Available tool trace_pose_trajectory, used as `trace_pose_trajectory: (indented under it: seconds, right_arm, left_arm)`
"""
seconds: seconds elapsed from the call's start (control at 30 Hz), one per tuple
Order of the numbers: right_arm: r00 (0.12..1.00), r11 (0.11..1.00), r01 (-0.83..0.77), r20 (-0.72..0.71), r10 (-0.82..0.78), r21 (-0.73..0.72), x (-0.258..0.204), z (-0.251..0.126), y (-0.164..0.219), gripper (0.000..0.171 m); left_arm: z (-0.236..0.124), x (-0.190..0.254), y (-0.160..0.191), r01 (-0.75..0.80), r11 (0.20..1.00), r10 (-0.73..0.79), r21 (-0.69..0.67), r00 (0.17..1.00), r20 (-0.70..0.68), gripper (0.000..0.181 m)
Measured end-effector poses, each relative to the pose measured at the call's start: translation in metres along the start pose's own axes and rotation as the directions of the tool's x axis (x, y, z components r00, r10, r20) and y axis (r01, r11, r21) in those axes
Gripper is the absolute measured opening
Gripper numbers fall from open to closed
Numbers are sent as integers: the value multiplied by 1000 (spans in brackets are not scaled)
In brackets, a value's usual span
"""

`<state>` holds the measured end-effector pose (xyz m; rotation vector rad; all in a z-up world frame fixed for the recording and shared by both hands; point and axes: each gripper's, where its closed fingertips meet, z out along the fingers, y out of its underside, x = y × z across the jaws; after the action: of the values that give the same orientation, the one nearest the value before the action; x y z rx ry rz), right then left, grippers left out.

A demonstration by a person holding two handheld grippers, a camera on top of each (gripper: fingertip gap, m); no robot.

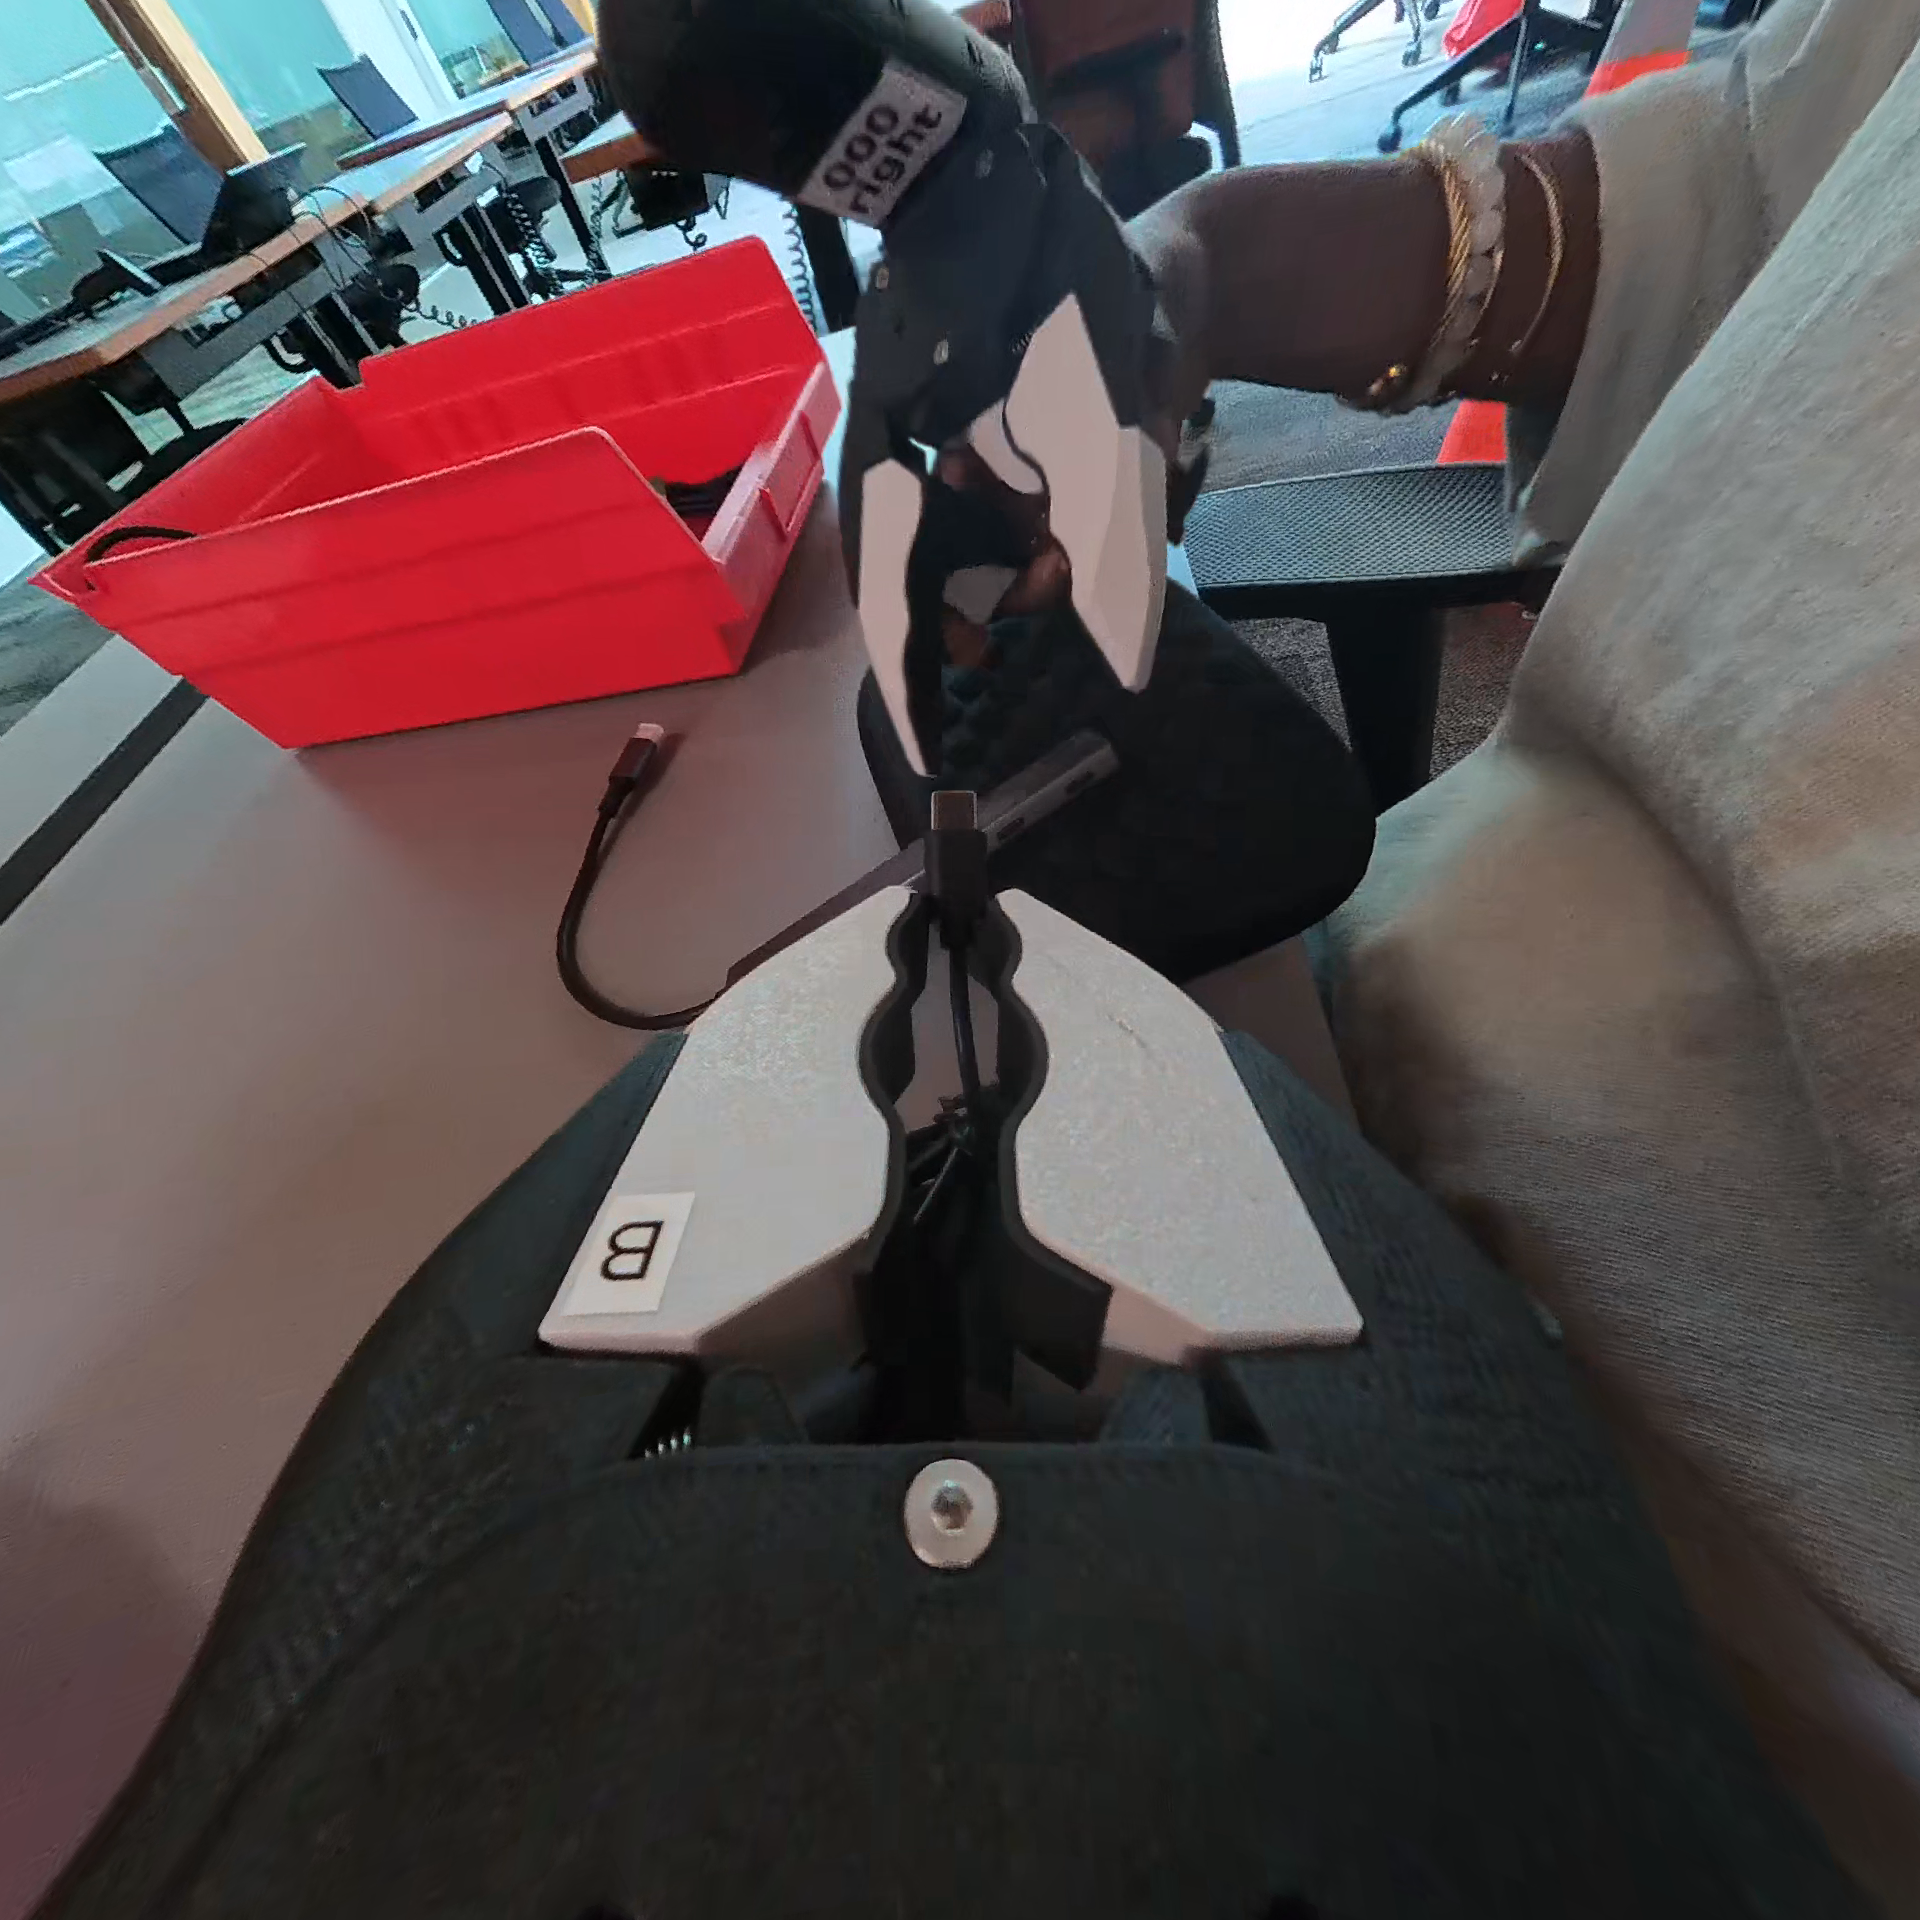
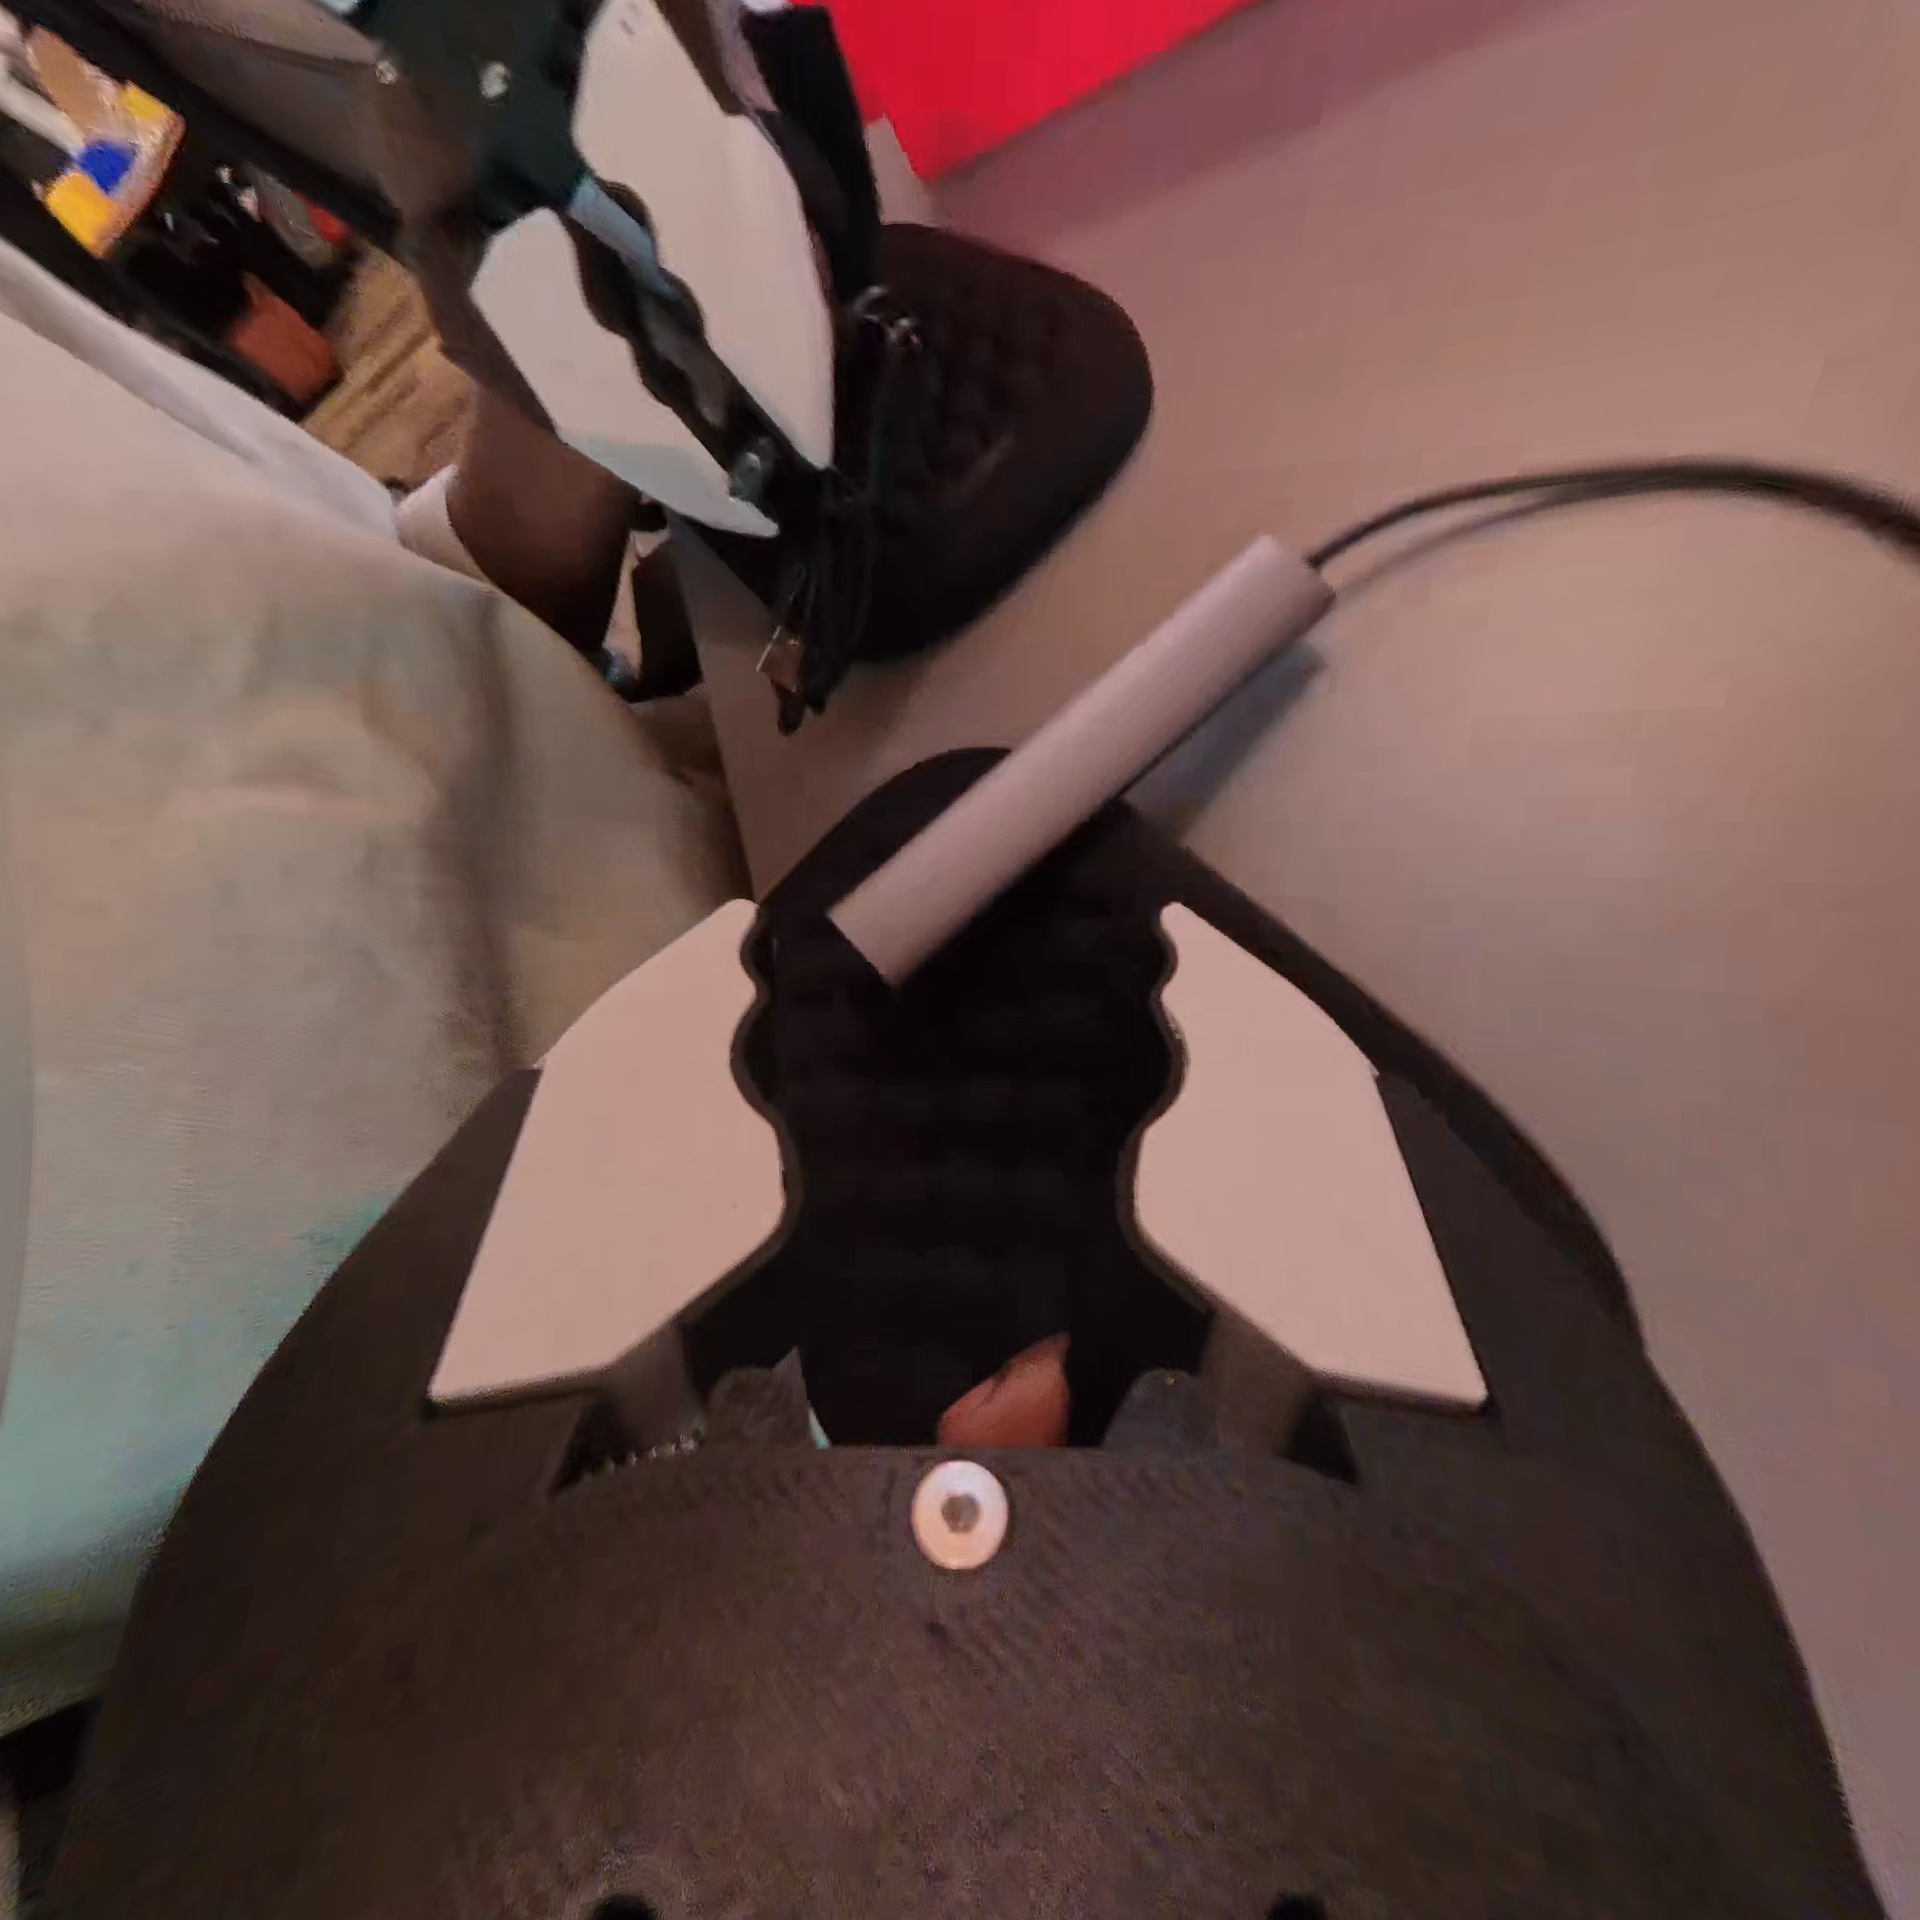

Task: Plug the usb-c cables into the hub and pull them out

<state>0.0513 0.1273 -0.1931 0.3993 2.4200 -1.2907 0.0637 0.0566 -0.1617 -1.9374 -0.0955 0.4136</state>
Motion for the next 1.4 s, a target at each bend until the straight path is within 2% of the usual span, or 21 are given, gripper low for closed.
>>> trace_pose_trajectory:
  seconds: [0.07, 0.13, 0.27, 0.43, 0.5, 0.7, 0.8, 0.83, 0.9, 0.97, 1.07, 1.13, 1.2, 1.4]
  right_arm:
    - [994, 992, -112, 22, 111, 55, -1, -1, -4, 59]
    - [979, 979, -201, 17, 201, 26, -1, 1, -1, 55]
    - [972, 975, -222, -86, 219, -20, 1, 11, -3, 52]
    - [947, 982, -136, -308, 90, -130, 10, 20, 3, 36]
    - [931, 984, -94, -364, 34, -149, 15, 19, 4, 25]
    - [930, 981, -145, -356, 91, -128, 2, 22, 3, 25]
    - [933, 979, -114, -358, 47, -169, -7, 24, 4, 38]
    - [950, 977, -80, -311, 16, -195, -15, 24, 5, 38]
    - [974, 968, 99, -178, -142, -233, -32, 22, 5, 43]
    - [912, 899, 369, -95, -399, -235, -40, 12, 6, 68]
    - [676, 704, 671, -198, -709, -233, -20, -1, 6, 69]
    - [507, 573, 775, -277, -816, -267, -5, -1, 3, 69]
    - [449, 518, 828, -302, -841, -213, -8, 8, -4, 66]
    - [378, 424, 895, -271, -885, -138, -12, 34, -16, 59]
  left_arm:
    - [0, -1, 0, 4, 1000, -4, -4, 1000, 10, 11]
    - [1, -1, 1, 3, 1000, -2, -15, 1000, 13, 11]
    - [4, 0, 4, -19, 999, 20, -44, 1000, 19, 11]
    - [4, 0, 4, -18, 999, 18, -37, 1000, 23, 11]
    - [4, 1, 4, -23, 999, 24, -38, 999, 23, 11]
    - [5, 2, 6, -47, 997, 49, -55, 998, 30, 11]
    - [3, 2, 4, -39, 999, 40, -33, 999, 28, 11]
    - [2, 2, 3, -39, 999, 40, -25, 999, 28, 11]
    - [0, 2, 1, -42, 999, 42, -13, 999, 28, 11]
    - [0, 3, 2, -44, 999, 44, -10, 999, 29, 11]
    - [-1, 3, 1, -42, 999, 42, -5, 999, 28, 11]
    - [-2, 1, 1, -34, 999, 33, 3, 999, 31, 11]
    - [-3, 0, -1, -24, 1000, 23, 13, 999, 36, 11]
    - [-4, -3, 1, -7, 1000, 7, 8, 999, 49, 11]
